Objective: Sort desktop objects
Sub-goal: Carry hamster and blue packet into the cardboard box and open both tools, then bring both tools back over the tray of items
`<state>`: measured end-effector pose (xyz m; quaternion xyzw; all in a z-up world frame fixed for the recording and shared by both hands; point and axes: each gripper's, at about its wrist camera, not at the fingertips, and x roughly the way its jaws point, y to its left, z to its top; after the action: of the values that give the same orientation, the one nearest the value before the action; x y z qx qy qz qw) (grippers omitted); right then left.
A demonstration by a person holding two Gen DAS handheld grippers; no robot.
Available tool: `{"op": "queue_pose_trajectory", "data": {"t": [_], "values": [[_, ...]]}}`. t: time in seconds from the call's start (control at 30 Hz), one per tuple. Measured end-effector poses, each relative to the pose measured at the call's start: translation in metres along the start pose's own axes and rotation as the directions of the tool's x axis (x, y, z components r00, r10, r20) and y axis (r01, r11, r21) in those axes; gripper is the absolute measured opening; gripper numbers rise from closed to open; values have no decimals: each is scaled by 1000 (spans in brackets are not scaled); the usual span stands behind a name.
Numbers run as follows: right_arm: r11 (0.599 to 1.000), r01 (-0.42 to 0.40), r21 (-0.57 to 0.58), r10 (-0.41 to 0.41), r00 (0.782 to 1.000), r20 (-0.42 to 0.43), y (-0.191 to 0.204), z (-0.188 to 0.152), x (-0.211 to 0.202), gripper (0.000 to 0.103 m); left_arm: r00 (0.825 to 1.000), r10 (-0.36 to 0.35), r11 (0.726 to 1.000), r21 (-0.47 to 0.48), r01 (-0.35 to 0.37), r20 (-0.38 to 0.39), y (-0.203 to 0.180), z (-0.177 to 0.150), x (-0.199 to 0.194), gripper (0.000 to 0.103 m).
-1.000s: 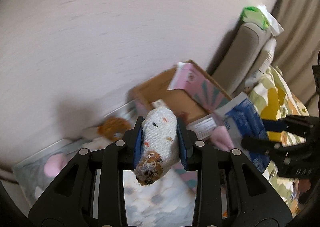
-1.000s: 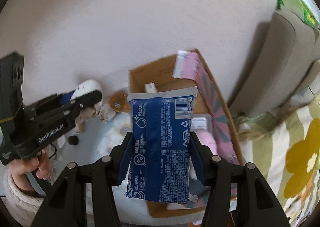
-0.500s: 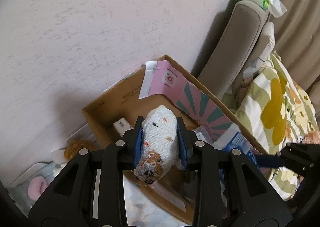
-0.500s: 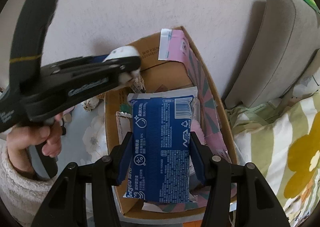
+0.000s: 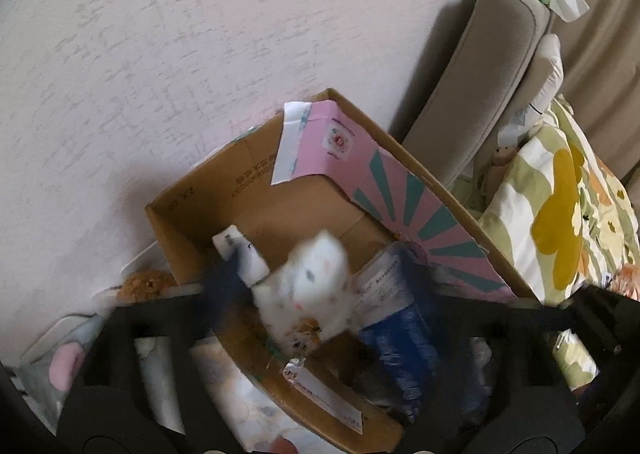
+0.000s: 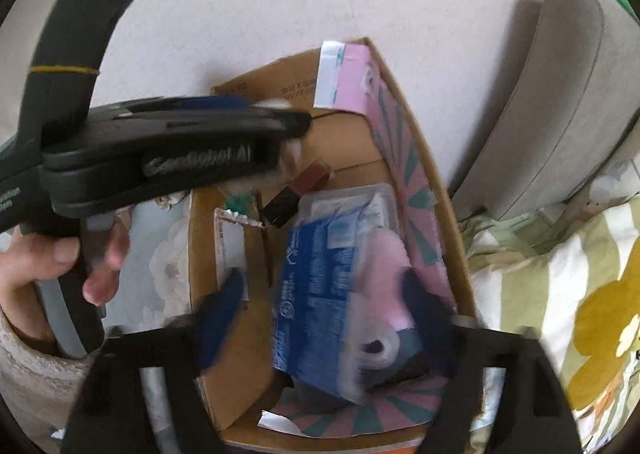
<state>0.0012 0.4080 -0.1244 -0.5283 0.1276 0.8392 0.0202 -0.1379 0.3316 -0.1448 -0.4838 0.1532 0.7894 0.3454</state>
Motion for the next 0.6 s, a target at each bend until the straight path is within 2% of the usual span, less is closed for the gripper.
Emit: {"op": "queue_pose_trajectory", "data": {"t": [0.07, 0.37, 0.6], "values": [[1000, 8, 9, -8, 1000, 28, -1, -1, -6, 87, 999, 0, 1000, -5, 0, 32, 3, -2, -10, 103], [999, 40, 25, -43, 995, 92, 12, -8, -25, 88, 996, 58, 998, -3, -58, 64, 22, -18, -54, 103], [998, 66, -4, -66, 991, 119, 24, -5, -42, 88, 994, 75, 997, -38, -72, 79, 48, -48, -96, 103]]}}
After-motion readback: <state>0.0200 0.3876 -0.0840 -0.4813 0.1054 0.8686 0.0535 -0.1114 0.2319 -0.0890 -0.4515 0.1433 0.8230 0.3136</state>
